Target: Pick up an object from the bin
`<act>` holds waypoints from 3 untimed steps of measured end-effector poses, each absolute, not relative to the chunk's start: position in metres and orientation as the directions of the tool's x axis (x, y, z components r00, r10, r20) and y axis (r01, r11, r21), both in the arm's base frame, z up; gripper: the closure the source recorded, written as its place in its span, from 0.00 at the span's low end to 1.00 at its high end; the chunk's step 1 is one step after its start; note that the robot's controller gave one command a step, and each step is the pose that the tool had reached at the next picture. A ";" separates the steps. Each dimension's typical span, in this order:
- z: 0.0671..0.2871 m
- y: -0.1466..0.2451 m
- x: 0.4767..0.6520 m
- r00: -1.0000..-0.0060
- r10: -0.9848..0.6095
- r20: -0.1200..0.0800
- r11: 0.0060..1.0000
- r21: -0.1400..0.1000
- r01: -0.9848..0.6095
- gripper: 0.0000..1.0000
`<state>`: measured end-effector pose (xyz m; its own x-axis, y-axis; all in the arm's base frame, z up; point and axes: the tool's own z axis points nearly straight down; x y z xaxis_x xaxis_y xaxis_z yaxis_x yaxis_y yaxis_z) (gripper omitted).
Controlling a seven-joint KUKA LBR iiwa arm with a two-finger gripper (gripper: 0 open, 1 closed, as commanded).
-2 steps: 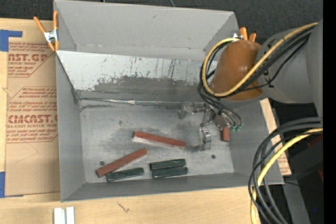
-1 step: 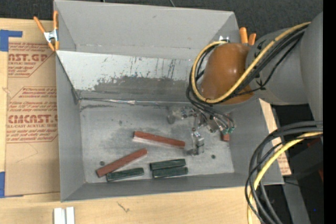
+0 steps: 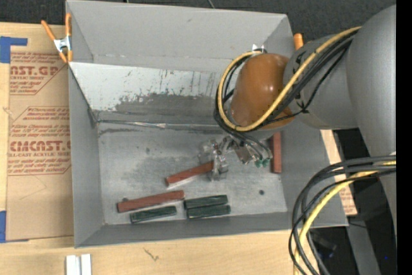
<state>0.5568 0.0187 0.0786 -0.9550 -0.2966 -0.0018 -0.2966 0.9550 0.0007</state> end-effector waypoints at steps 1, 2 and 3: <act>0.079 0.019 0.557 -0.955 -0.297 -0.002 0.955 0.001 -0.297 1.00; 0.114 0.011 0.555 -0.954 -0.301 0.002 0.954 0.001 -0.301 1.00; 0.241 0.015 0.555 -0.952 -0.306 -0.003 0.952 -0.001 -0.306 1.00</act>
Offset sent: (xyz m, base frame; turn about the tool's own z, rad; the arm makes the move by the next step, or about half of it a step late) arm -0.0013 -0.0117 0.0515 -0.0061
